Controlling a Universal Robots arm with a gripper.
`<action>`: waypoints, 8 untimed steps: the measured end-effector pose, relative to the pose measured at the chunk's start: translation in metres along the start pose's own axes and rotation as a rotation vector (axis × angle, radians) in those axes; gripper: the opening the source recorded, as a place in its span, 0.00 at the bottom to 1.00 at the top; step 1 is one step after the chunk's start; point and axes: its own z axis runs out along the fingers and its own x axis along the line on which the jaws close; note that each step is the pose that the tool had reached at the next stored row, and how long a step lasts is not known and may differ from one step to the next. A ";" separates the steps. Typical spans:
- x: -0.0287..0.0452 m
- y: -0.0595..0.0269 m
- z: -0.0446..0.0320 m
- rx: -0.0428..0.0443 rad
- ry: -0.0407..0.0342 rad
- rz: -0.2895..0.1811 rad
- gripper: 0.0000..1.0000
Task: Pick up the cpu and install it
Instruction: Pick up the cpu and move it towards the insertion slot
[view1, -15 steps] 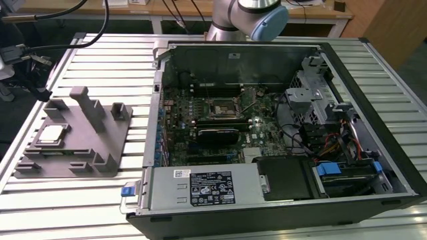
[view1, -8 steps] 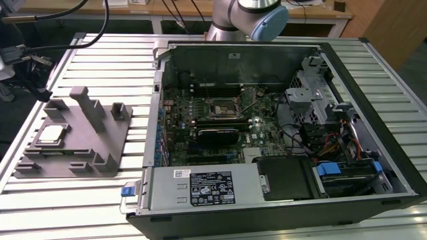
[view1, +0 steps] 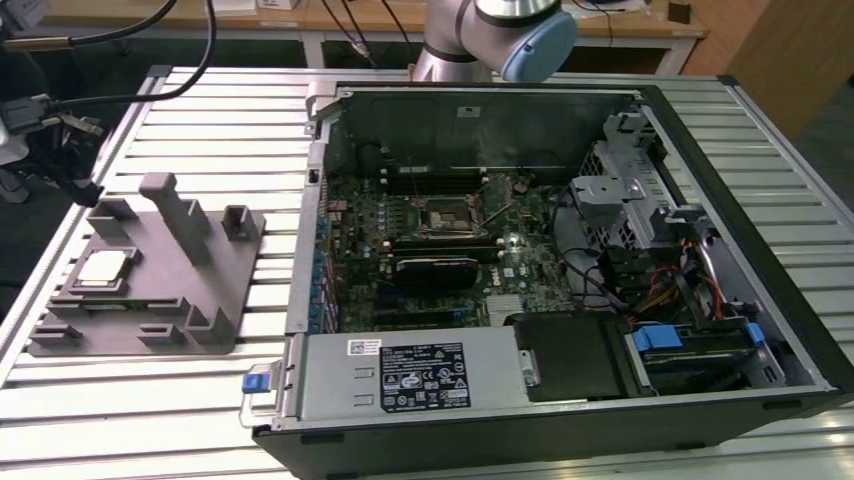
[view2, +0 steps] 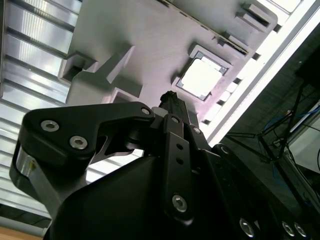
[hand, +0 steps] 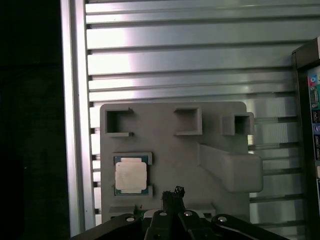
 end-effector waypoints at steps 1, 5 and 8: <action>0.0005 -0.0001 0.0005 0.0000 -0.0001 0.000 0.11; 0.0026 -0.0003 0.0026 0.0004 -0.0001 0.000 0.11; 0.0041 -0.0005 0.0042 0.0007 0.0000 0.000 0.11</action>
